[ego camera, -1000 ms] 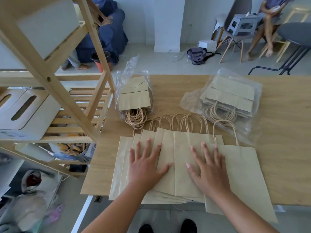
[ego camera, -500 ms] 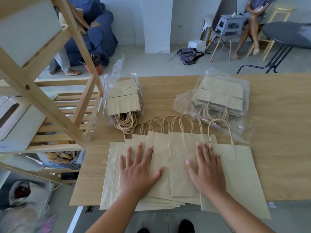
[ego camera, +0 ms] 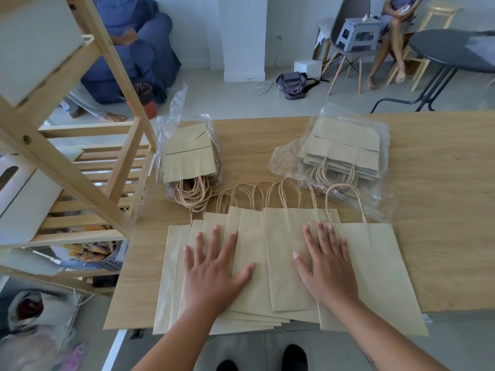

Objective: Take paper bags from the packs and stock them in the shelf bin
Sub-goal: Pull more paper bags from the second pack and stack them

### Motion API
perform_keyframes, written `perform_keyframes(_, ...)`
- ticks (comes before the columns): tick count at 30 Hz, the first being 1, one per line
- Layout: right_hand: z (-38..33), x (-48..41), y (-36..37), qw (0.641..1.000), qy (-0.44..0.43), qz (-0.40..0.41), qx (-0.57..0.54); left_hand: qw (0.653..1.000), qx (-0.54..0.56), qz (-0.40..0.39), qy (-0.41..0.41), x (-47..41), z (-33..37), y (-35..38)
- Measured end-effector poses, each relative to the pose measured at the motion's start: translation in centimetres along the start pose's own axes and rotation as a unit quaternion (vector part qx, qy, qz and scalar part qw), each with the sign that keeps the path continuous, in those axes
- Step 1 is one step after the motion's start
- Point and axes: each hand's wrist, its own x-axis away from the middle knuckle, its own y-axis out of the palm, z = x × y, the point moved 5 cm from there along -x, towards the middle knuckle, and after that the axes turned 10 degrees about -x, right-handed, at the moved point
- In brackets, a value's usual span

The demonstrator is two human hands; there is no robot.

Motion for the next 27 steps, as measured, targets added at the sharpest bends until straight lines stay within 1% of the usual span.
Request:
perform_keyframes(12, -0.2, 0.0, -0.4, 1.000, -0.001, -0.006, 0.001, 1.000, -0.011, -0.025, 0.000, -0.1, 0.0, -0.1)
perform_keyframes(13, -0.3, 0.0, -0.3, 1.000, -0.001, -0.011, -0.004, 1.000, 0.004, -0.023, 0.002, -0.1, -0.1, -0.2)
perform_keyframes(15, -0.5, 0.0, -0.4, 0.999, 0.000, -0.027, -0.035, 0.997, 0.071, -0.012, -0.007, -0.3, -0.6, -0.6)
perform_keyframes(17, -1.2, -0.1, -0.9, 0.994, -0.009, -0.037, -0.098, 0.988, 0.148, 0.009, -0.042, -0.3, -1.7, -1.3)
perform_keyframes(18, -1.5, -0.2, -1.4, 0.990, -0.013, -0.040, -0.136, 0.984, 0.161, 0.017, -0.067, -0.2, -2.6, -1.5)
perform_keyframes(20, -1.3, -0.4, -2.6, 0.981, -0.018, -0.034, -0.188, 0.980, 0.153, 0.014, -0.123, 0.1, -4.3, -1.6)
perform_keyframes(21, -0.8, -0.5, -3.3, 0.983, -0.021, -0.018, -0.182, 0.975, 0.157, 0.003, -0.157, 0.3, -5.2, -1.5)
perform_keyframes(23, 1.3, -0.4, -4.1, 0.992, -0.012, 0.024, -0.125, 0.953, 0.194, -0.022, -0.230, 0.7, -6.9, -1.2)
perform_keyframes(25, 4.0, -0.1, -4.5, 0.994, 0.055, 0.039, -0.086, 0.932, 0.234, -0.038, -0.275, 0.8, -8.0, -1.2)
perform_keyframes(27, 6.0, 0.4, -4.1, 0.988, 0.136, -0.002, -0.067, 0.929, 0.240, -0.048, -0.278, 0.8, -8.0, -1.3)
